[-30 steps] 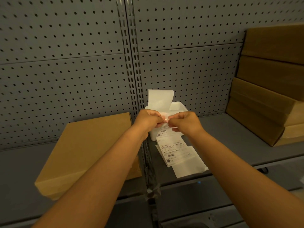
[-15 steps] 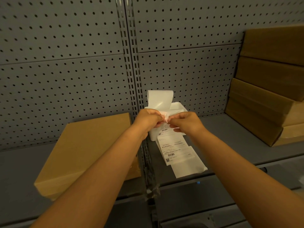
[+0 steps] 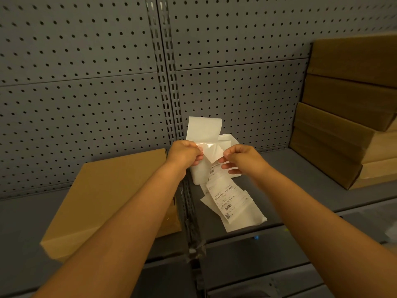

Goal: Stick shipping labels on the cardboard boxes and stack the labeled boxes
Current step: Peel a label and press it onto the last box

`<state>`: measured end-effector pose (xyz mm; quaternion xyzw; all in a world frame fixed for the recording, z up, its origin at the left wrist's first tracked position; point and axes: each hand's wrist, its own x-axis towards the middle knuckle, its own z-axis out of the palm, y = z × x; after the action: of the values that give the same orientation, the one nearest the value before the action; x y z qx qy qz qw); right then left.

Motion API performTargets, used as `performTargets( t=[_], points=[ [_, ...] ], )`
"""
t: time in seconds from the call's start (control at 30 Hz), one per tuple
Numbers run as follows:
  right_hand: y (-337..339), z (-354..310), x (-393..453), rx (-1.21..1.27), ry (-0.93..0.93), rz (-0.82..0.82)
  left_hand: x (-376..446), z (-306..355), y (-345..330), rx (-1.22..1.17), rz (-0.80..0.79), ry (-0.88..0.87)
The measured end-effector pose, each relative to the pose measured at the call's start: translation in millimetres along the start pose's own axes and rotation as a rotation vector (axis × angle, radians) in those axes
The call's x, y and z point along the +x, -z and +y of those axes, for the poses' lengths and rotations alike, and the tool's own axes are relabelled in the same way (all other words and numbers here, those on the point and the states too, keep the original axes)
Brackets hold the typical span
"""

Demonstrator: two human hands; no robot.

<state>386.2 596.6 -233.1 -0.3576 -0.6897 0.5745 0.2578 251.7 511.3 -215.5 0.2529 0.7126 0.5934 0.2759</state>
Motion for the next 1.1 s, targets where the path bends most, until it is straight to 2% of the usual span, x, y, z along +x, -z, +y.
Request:
performTargets(
  t=[0.2, 0.6, 1.1],
  points=[
    [17, 8, -5, -0.028, 0.0, 0.026, 4, -4, 9, 0.013, 0.043, 0.024],
    [39, 25, -8, -0.053, -0.061, 0.102, 13, -10, 16, 0.107, 0.118, -0.034],
    [68, 42, -13, -0.137, -0.16, 0.282, 26, -20, 25, 0.248, 0.209, -0.072]
  ],
)
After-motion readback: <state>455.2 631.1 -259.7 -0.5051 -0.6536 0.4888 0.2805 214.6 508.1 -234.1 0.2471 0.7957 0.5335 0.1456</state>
